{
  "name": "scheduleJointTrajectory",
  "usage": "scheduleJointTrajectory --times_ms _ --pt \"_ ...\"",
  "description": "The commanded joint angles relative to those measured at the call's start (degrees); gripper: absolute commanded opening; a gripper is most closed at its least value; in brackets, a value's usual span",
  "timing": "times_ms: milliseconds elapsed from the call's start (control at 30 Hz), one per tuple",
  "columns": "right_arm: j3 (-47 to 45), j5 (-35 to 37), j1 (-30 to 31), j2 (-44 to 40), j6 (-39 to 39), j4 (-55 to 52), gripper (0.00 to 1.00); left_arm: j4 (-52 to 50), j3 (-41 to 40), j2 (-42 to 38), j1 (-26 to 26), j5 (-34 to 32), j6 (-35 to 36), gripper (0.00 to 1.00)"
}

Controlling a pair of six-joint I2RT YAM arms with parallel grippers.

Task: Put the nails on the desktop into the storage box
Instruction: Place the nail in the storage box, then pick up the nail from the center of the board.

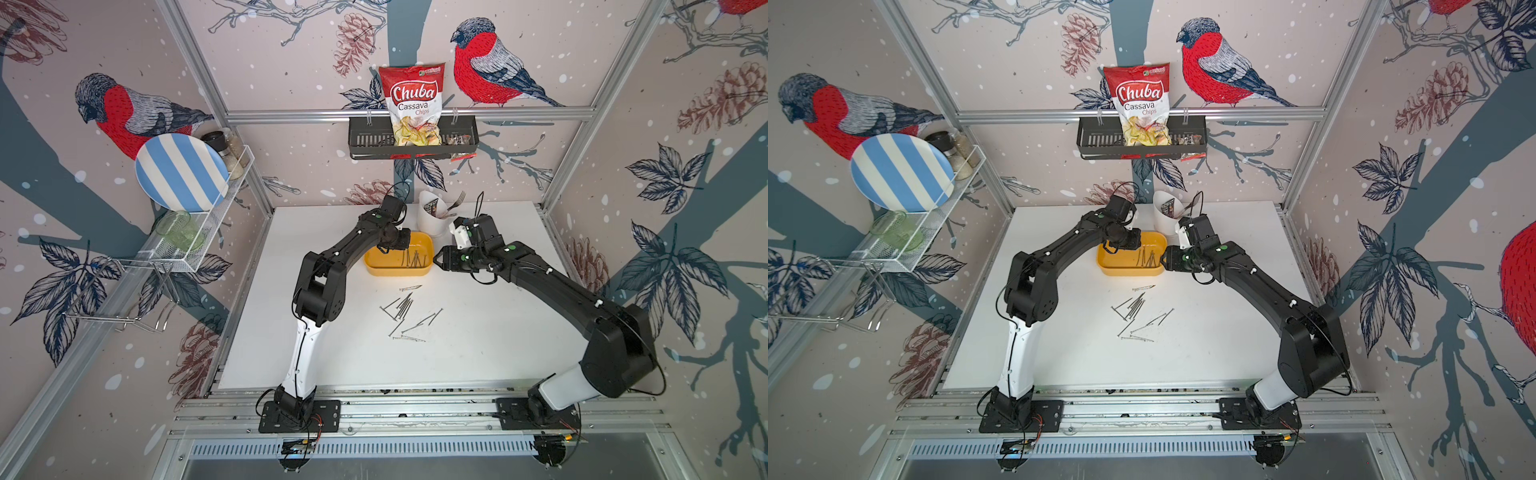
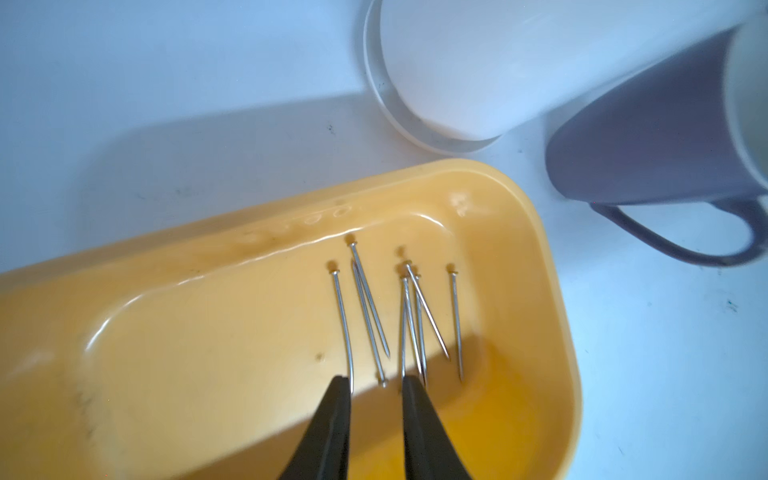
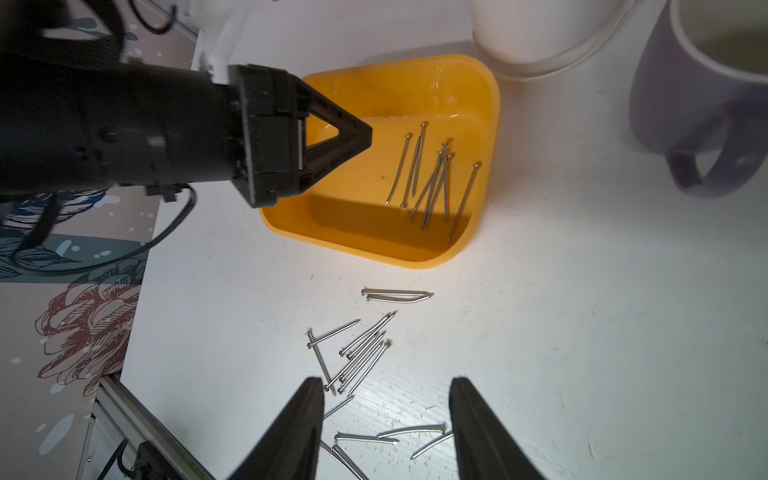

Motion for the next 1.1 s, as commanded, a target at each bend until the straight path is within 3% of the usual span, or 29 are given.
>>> scheduleJointTrajectory --times_ms 0,300,567,800,1067 --pt "1.48 1.98 0.87 1.12 4.23 0.08 0.52 -0.79 -4.98 -5.43 0.82 1.39 1.97 0.26" --pt "6.91 5.51 4.61 6.07 6.39 -6.35 0.52 5.34 -26.97 -19.79 1.49 7.58 1.69 0.26" --pt "6.82 3.72 2.78 9.42 -1.83 -12.79 0.51 7.45 -40.46 -27.41 -1.11 3.54 -2.01 0.26" --pt "2.13 -0.99 2.51 9.01 -3.34 -12.30 0.51 7.73 -45.05 -31.85 -5.33 0.43 -8.24 0.26" --pt "-2.45 1.45 4.34 8.65 3.86 -13.12 0.51 7.46 -45.32 -32.41 -6.86 0.22 -5.43 0.26"
